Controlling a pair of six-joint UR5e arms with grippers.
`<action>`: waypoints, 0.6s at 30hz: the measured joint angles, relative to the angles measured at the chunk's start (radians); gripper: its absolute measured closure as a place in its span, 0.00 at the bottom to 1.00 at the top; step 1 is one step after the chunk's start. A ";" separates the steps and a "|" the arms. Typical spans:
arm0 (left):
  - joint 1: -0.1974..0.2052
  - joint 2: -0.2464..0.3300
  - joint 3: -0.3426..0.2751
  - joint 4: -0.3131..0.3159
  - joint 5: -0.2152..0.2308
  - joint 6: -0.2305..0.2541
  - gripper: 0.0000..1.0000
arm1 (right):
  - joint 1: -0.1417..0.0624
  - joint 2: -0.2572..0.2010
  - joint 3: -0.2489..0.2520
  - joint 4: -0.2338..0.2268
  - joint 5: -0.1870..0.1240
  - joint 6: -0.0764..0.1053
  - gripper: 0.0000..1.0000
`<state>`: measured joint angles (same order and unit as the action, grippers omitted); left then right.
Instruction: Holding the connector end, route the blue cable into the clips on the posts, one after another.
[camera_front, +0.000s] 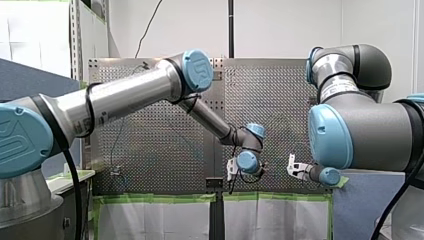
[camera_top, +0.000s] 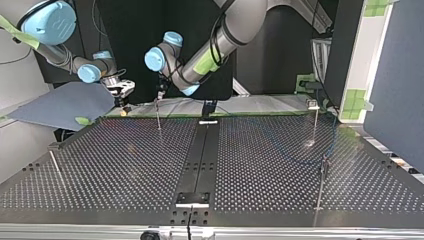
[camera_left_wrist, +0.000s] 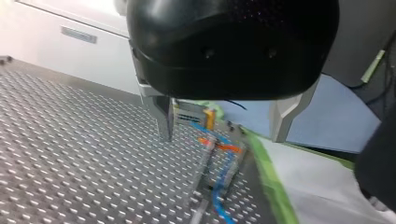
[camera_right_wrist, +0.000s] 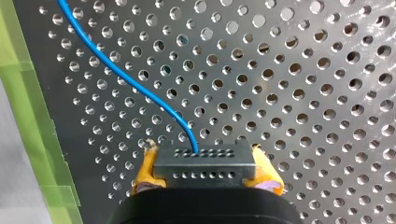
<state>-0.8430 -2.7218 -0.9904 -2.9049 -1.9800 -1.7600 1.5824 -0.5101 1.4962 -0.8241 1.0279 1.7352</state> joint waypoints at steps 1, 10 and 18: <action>-0.001 0.012 -0.012 0.012 -0.001 -0.001 0.00 | 0.000 0.000 0.000 0.000 0.000 0.000 1.00; 0.010 0.097 -0.097 0.095 0.000 -0.019 0.00 | 0.000 0.000 0.000 0.000 -0.001 0.001 1.00; 0.081 0.174 -0.174 0.148 0.036 -0.087 0.00 | 0.000 0.000 -0.001 0.000 0.000 0.000 1.00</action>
<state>-0.7618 -2.5482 -1.1643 -2.7573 -1.9443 -1.8474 1.5828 -0.5100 1.4951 -0.8240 1.0278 1.7354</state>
